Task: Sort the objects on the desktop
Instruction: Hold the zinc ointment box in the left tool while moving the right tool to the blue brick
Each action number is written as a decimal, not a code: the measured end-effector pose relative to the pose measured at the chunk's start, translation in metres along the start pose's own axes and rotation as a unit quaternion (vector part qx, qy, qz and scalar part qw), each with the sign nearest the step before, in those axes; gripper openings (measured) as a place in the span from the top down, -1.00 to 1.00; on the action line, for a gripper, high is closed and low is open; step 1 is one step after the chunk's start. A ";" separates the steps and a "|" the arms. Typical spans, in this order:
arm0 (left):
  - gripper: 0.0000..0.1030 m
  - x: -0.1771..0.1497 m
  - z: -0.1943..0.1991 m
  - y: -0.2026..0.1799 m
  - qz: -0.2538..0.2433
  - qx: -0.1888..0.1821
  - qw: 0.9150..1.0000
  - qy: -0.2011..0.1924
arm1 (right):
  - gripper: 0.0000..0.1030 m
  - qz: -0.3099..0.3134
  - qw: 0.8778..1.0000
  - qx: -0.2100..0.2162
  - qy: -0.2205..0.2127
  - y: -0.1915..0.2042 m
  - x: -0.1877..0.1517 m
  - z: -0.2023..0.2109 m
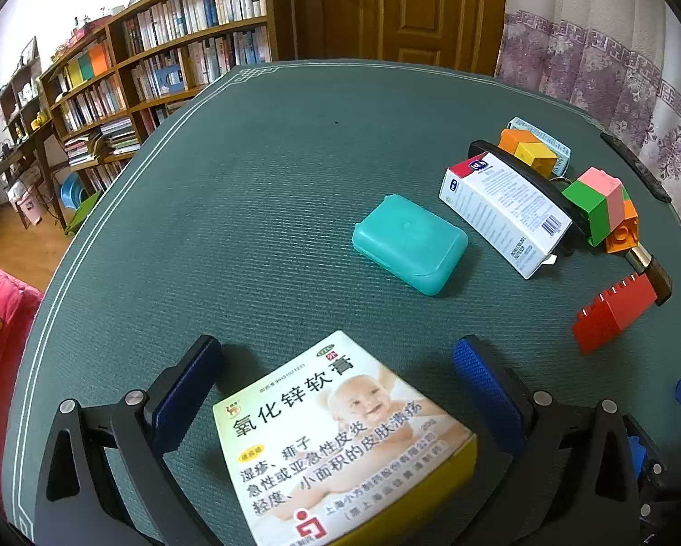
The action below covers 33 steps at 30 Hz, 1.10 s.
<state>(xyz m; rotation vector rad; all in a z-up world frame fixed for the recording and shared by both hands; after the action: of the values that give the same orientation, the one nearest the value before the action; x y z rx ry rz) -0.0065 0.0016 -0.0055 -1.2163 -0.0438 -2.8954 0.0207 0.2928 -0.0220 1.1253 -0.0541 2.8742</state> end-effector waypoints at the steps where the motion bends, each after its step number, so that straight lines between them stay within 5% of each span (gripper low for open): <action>1: -1.00 0.000 0.000 0.000 0.001 0.000 1.000 0.000 | -0.99 0.000 1.000 0.000 0.000 0.000 0.000 0.000; 33: -1.00 0.003 0.002 0.006 0.001 -0.020 1.000 0.003 | -0.99 0.008 1.000 0.024 0.000 -0.006 0.000 0.000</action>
<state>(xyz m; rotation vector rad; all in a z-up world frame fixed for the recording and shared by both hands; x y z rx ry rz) -0.0071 -0.0039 -0.0017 -1.2135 0.0157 -2.9105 0.0209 0.2989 -0.0214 1.1369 0.0070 2.9049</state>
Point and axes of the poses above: each gripper's, at about its wrist camera, not at the fingertips, and z roughly against the way its jaws point, y to its left, x to its top, the point moved 1 cm from there along -z, roughly the way its jaws point, and after that the axes turned 6 degrees about -y, right-handed, at the moved point
